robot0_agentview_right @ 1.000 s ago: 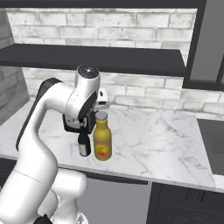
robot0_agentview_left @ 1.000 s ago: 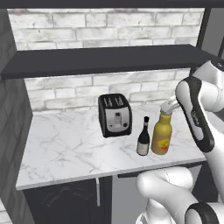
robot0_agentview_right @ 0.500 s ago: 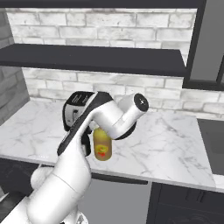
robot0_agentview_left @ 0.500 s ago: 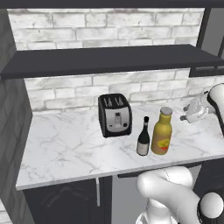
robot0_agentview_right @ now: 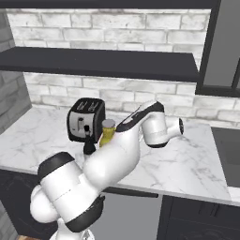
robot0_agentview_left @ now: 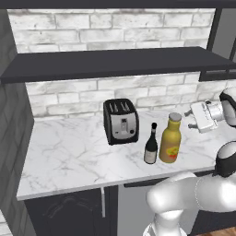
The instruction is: There is a wine glass and glass cup on the dining counter. Place the wine bottle next to the wine glass and the juice bottle next to the glass cup.
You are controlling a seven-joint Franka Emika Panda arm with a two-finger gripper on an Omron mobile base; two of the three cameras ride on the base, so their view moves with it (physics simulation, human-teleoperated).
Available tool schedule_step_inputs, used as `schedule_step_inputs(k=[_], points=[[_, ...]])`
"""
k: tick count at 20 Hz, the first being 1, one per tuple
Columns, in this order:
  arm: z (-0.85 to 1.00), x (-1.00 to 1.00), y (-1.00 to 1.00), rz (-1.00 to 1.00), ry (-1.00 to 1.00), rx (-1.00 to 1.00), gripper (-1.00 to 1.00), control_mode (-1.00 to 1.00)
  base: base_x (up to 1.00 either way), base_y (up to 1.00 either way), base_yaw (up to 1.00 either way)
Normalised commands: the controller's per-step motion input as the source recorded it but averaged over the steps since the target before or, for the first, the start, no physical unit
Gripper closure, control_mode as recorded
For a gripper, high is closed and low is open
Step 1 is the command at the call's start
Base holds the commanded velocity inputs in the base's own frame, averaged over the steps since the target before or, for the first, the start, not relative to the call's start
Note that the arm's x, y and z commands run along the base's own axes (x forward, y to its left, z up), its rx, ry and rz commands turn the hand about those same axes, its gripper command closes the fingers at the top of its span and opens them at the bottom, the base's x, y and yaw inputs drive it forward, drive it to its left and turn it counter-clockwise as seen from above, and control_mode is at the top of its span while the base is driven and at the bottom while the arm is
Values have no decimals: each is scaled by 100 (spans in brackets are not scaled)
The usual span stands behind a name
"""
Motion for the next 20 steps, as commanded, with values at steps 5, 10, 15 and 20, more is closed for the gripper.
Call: schedule_step_inputs(k=[5,10,15,20], points=[[-30,26,4,3,-4,4,-100,-100,0,0,0],[-18,1,40,-9,0,1,-100,-100,0,0,0],[-14,-12,64,-15,3,0,-100,-100,0,0,0],[-23,-2,36,-13,1,0,-100,-100,0,0,0]])
